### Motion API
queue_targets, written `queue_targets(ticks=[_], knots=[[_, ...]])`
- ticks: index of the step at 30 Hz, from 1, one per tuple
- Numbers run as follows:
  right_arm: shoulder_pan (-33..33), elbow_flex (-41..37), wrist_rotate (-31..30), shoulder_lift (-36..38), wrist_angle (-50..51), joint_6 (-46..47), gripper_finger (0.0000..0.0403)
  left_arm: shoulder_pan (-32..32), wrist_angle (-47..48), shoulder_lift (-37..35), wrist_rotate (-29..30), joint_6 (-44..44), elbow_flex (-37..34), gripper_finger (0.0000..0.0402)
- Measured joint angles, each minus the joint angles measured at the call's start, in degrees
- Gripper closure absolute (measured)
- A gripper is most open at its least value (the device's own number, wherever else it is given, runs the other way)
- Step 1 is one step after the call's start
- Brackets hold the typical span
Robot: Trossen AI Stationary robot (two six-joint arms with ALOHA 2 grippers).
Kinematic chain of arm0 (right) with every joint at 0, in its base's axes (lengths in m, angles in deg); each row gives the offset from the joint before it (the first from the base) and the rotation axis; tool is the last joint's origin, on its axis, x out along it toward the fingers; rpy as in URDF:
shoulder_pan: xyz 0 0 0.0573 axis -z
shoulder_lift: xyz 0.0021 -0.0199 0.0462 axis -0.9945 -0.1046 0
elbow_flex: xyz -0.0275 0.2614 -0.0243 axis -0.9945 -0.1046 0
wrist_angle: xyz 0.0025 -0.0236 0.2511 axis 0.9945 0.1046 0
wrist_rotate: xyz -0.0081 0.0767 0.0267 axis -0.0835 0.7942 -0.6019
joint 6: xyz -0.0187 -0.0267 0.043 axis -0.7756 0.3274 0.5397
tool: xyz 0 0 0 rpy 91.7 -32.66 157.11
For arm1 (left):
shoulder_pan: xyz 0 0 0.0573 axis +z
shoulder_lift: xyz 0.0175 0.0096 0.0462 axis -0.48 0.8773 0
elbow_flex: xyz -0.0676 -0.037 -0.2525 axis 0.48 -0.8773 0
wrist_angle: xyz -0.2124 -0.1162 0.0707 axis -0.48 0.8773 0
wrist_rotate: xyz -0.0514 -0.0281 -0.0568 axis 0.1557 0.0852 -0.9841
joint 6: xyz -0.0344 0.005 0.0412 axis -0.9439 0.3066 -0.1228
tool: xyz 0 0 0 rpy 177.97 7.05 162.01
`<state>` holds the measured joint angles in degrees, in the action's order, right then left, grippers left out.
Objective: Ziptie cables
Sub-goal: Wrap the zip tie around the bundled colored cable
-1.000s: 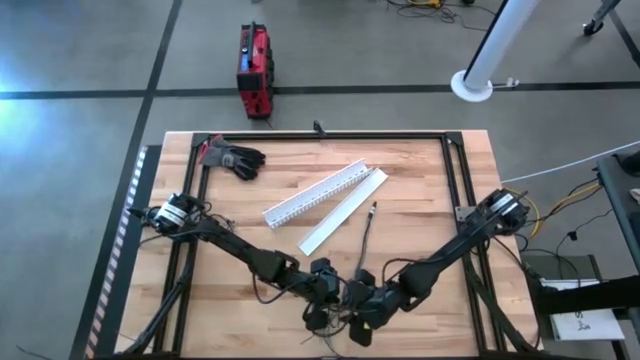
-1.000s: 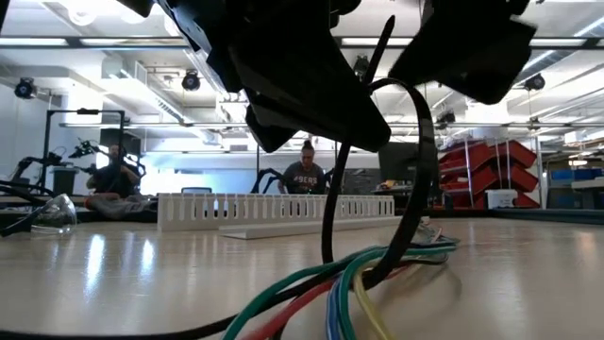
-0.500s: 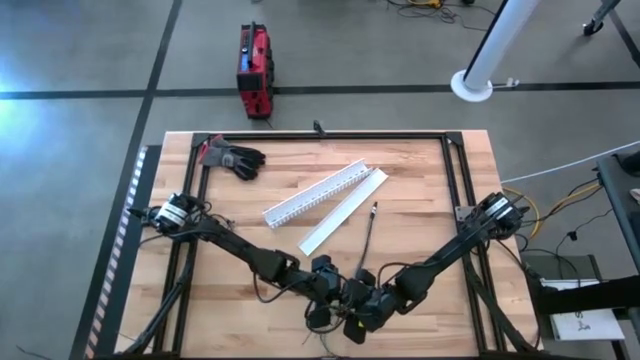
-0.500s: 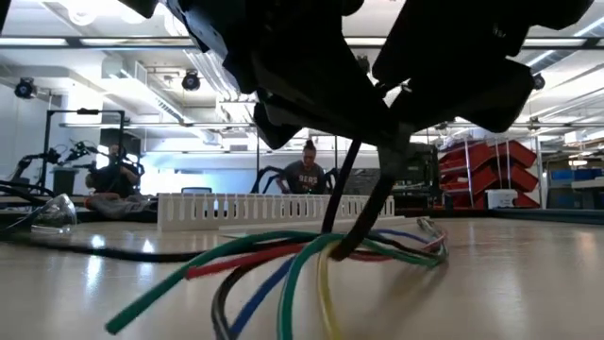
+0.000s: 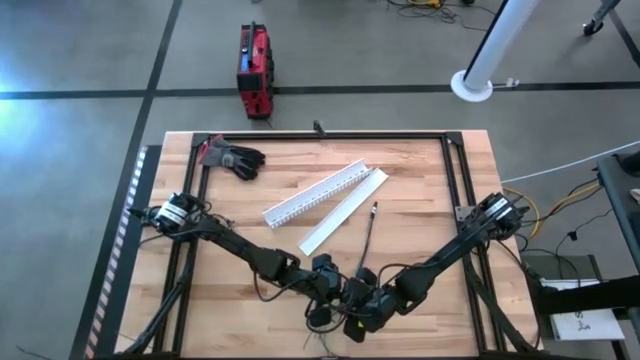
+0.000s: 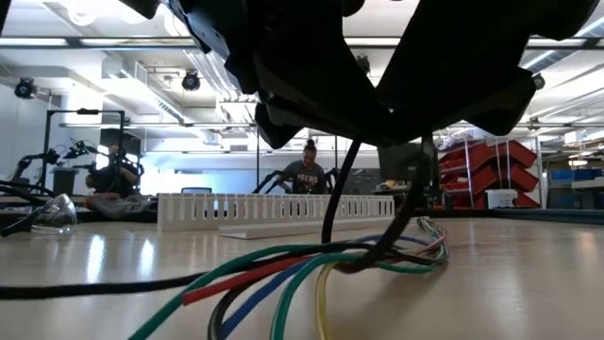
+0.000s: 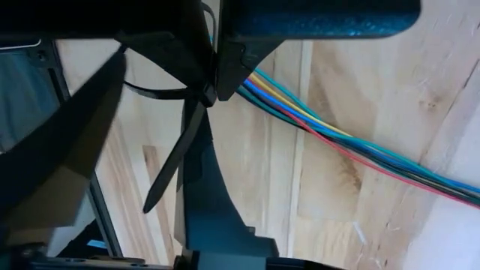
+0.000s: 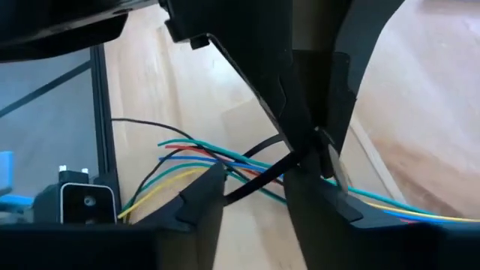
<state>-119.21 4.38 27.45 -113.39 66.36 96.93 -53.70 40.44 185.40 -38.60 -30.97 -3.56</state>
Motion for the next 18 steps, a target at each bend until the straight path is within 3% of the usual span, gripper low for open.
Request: queue_targets(ticks=[8,18], knots=[[-0.03,-0.07,-0.59,0.00,0.22,-3.74,0.0391,-0.07,0.05,-0.02,-2.74,-0.38,0.00,0.0402],[-0.64,-0.96,-1.62,0.02,1.02,-13.66,0.0400,-0.60,5.04,-2.00,-8.74,0.83,0.02,0.0401]])
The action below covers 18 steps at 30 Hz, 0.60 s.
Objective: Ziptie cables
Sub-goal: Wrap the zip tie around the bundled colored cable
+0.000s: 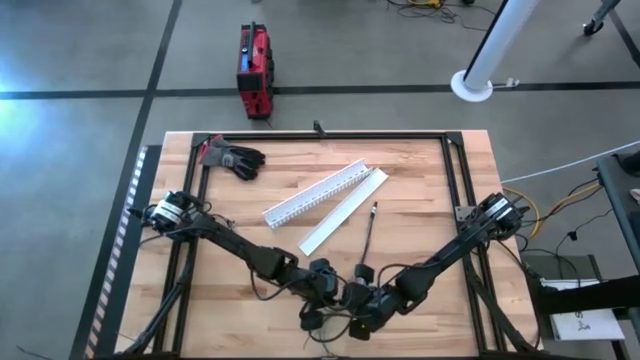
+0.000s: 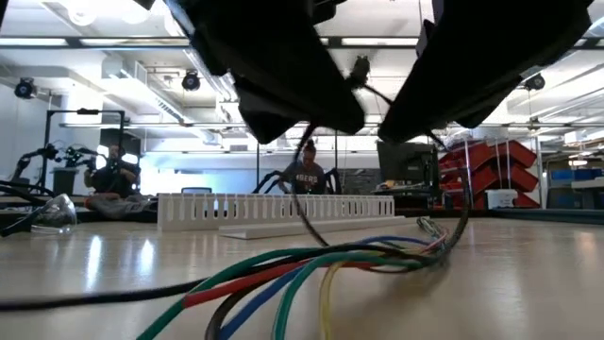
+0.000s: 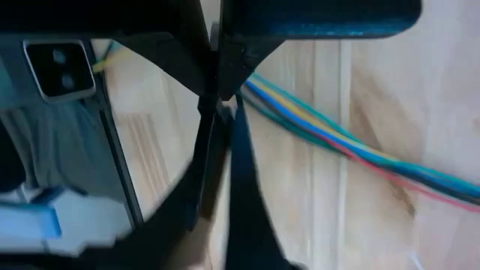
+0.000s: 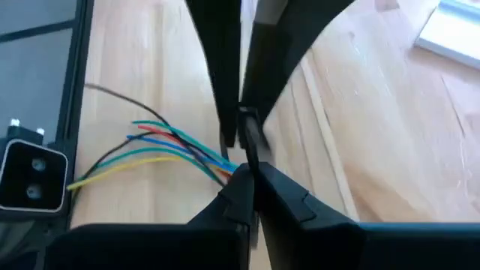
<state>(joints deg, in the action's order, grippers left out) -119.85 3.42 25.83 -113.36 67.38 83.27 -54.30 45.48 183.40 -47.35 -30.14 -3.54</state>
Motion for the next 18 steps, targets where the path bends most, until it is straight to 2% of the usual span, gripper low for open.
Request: queue_targets(ticks=[4,11,14,18], knots=[[-0.28,-0.51,-0.92,0.00,-0.24,-0.40,0.0402,-0.14,1.31,-0.05,-2.84,1.68,0.00,0.0400],[-0.93,-0.85,-2.45,0.00,-0.48,-2.25,0.0403,-0.38,1.85,-0.18,-4.30,5.08,0.00,0.0388],[-1.09,-0.92,-2.40,0.00,-0.85,-2.34,0.0403,-0.43,0.05,-0.18,-3.82,8.06,-0.02,0.0387],[-1.03,-0.93,-2.45,0.00,-1.13,-1.29,0.0403,-0.26,-3.05,-0.16,-1.41,7.91,-0.02,0.0389]])
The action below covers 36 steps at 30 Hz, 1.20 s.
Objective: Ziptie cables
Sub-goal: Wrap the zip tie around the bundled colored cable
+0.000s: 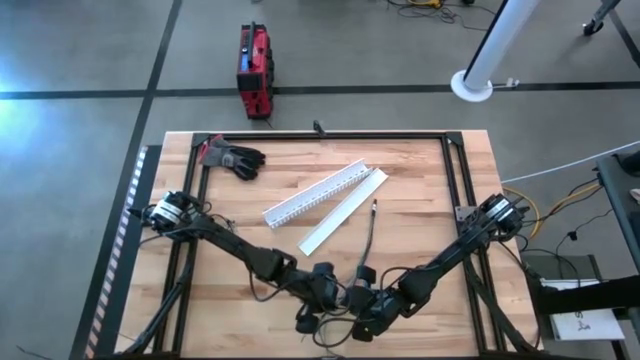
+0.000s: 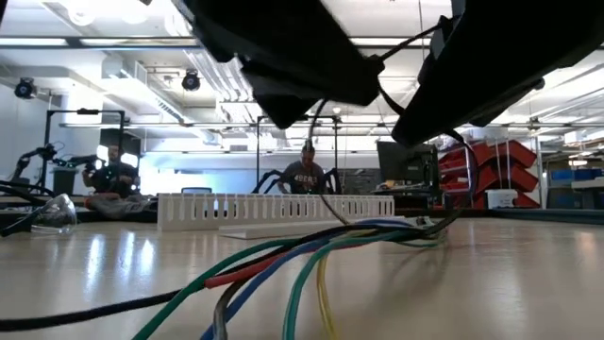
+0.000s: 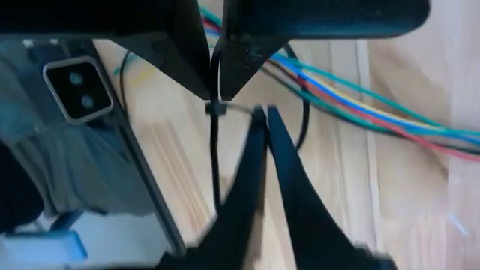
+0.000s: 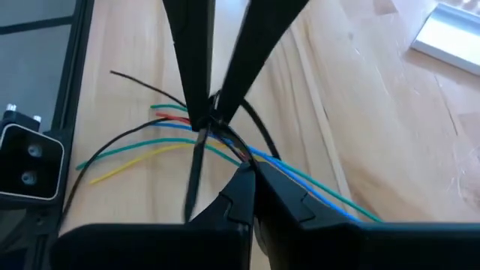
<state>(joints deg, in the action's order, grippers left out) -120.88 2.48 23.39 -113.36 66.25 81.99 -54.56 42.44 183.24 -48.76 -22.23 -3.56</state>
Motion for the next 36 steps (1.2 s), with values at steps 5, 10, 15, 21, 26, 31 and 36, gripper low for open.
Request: queue_targets(ticks=[5,10,15,21,26,31,36], knots=[[-0.02,0.00,0.02,0.00,-0.51,1.61,0.0403,0.09,-4.05,0.06,0.15,-0.13,-0.06,0.0393],[-0.04,-0.01,0.02,0.02,-0.63,1.65,0.0403,0.16,-7.73,0.17,0.50,-0.39,-0.15,0.0391],[-0.04,-0.10,0.07,0.07,-0.72,1.70,0.0403,0.20,-8.73,0.20,0.54,-1.12,-0.15,0.0393],[0.02,-0.49,-0.04,0.04,-0.35,1.99,0.0403,0.90,-7.08,0.20,0.47,0.25,-0.15,0.0393],[0.02,-0.70,-0.02,0.04,-0.59,2.05,0.0403,0.99,-7.48,0.20,0.52,-0.13,-0.15,0.0396],[0.02,-0.72,-0.02,0.04,-0.59,2.04,0.0403,1.01,-7.61,0.20,0.54,0.65,-0.15,0.0392],[0.02,-0.72,0.00,0.04,-0.57,2.02,0.0403,1.02,-7.66,0.20,0.56,1.57,-0.13,0.0393]])
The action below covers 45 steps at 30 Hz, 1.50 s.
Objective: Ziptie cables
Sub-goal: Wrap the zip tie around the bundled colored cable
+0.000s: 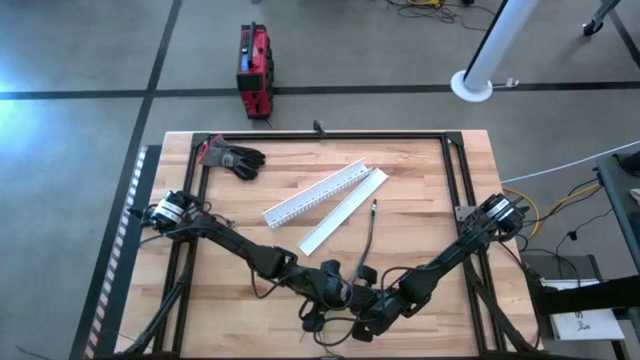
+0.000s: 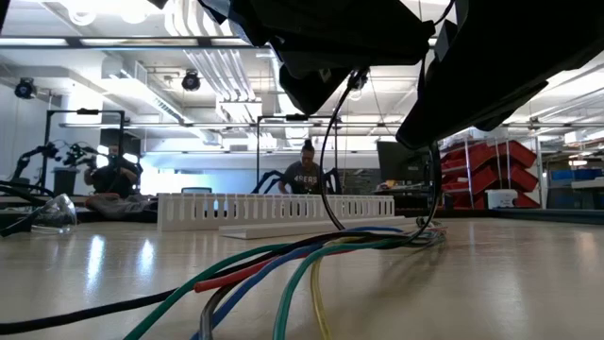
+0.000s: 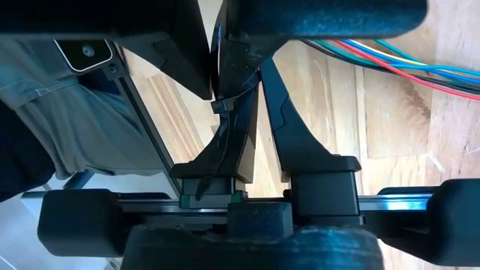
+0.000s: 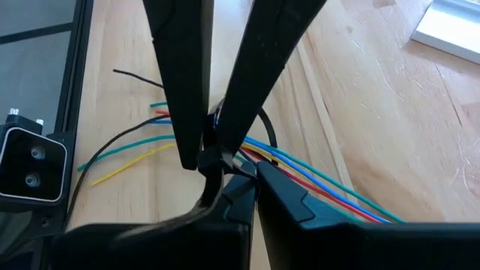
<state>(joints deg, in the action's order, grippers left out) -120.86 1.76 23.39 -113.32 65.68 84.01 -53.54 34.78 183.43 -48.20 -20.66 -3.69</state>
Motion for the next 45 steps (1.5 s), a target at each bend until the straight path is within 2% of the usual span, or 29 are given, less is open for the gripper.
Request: queue_targets(ticks=[8,12,21,24,29,35,45], knots=[[0.00,0.00,0.34,-0.04,0.02,0.00,0.0403,0.04,0.63,0.00,0.03,2.30,0.11,0.0392],[0.04,-0.09,0.49,-0.09,0.23,-0.01,0.0403,0.06,1.89,0.00,0.16,2.43,0.22,0.0363],[0.04,-0.16,0.53,-0.11,0.22,-0.02,0.0403,-0.23,3.60,-0.09,5.87,7.57,0.22,0.0280],[0.04,-0.22,0.57,-0.11,0.20,-0.01,0.0403,-0.23,3.68,-0.09,7.99,9.44,0.22,0.0263],[0.02,-0.29,0.61,-0.11,0.17,-0.02,0.0403,-0.23,3.77,-0.09,8.11,12.28,0.22,0.0246],[0.02,-0.39,0.63,-0.11,0.12,-0.13,0.0403,-0.23,3.55,-0.09,8.11,15.56,0.22,0.0250],[0.00,-0.42,0.72,-0.11,0.11,-0.17,0.0403,-0.86,1.45,-0.09,8.00,19.33,0.20,0.0296]])
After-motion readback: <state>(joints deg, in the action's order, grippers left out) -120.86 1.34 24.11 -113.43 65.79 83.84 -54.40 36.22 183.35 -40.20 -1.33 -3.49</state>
